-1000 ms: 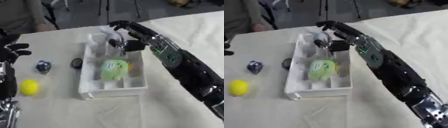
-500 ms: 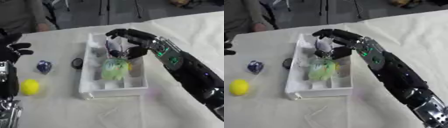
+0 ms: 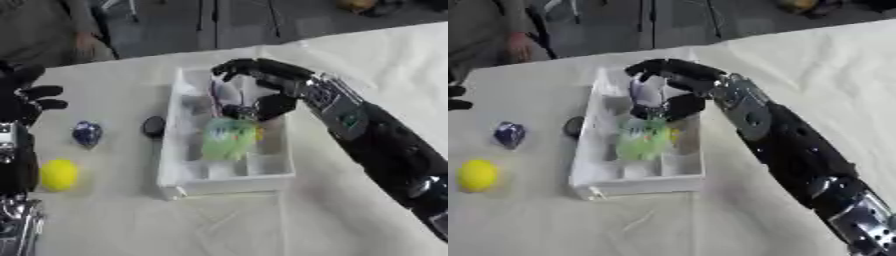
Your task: Pick up objects on the table and place them in the box.
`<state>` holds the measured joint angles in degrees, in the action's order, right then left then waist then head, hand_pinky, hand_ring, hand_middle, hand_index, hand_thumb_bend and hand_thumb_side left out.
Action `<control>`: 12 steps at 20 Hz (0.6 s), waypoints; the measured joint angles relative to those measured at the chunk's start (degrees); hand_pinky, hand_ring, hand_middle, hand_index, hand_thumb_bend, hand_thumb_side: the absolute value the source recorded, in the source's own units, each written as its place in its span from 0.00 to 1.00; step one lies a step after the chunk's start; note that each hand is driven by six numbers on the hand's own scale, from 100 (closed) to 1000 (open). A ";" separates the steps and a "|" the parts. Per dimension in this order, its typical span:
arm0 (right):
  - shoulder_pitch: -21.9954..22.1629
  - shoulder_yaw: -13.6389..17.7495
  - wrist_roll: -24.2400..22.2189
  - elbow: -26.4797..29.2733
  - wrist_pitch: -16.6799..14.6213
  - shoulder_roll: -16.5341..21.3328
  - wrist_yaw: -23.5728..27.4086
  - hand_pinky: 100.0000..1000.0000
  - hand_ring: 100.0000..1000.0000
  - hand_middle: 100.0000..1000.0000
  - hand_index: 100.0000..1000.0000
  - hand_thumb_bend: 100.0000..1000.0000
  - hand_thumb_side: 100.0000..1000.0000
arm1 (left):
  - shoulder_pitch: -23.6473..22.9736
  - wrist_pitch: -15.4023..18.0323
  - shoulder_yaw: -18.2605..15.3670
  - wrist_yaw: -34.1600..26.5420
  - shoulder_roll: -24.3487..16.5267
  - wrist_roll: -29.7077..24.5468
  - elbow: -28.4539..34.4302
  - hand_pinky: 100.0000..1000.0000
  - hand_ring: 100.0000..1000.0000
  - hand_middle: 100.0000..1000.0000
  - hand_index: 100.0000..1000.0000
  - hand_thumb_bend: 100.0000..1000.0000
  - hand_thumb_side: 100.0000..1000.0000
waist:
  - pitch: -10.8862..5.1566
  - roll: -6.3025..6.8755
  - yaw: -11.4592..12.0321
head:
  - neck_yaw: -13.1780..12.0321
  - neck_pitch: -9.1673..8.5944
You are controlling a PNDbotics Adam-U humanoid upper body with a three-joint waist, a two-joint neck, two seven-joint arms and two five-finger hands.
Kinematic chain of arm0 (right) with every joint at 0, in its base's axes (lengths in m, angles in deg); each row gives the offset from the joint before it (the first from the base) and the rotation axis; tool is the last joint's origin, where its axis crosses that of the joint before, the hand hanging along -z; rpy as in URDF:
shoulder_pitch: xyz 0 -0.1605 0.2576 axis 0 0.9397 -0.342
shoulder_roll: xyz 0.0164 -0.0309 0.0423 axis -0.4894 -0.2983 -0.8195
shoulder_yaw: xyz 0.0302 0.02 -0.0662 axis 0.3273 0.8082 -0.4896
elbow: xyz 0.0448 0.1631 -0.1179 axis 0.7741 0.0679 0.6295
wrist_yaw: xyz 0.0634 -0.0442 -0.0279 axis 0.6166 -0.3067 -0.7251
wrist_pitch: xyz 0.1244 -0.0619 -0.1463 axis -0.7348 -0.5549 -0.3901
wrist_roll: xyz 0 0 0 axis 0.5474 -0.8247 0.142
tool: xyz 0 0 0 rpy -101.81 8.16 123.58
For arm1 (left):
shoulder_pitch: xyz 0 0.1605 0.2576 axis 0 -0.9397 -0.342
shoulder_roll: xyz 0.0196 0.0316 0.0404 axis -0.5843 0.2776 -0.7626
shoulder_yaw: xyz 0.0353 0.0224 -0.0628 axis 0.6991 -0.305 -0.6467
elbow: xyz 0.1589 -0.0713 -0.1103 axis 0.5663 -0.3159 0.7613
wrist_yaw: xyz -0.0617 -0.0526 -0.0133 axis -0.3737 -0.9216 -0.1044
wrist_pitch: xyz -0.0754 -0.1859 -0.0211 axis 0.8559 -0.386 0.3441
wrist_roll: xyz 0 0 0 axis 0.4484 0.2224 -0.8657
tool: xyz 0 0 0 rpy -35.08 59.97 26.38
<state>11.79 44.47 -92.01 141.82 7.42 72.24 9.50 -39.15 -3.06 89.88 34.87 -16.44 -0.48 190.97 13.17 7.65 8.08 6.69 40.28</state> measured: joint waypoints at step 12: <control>11.89 9.18 18.17 27.11 9.56 12.19 11.67 0.78 0.73 0.77 0.93 0.30 0.69 | -1.08 -0.46 -2.97 3.00 -0.09 3.33 0.00 0.57 0.65 0.74 0.74 0.55 0.84 | -0.27 -0.07 -6.18 | -3.93 -0.22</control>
<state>23.68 53.65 -73.84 168.93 16.97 84.43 21.16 -40.23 -3.52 86.90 37.86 -16.53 2.85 190.97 12.90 7.58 1.89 2.76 40.06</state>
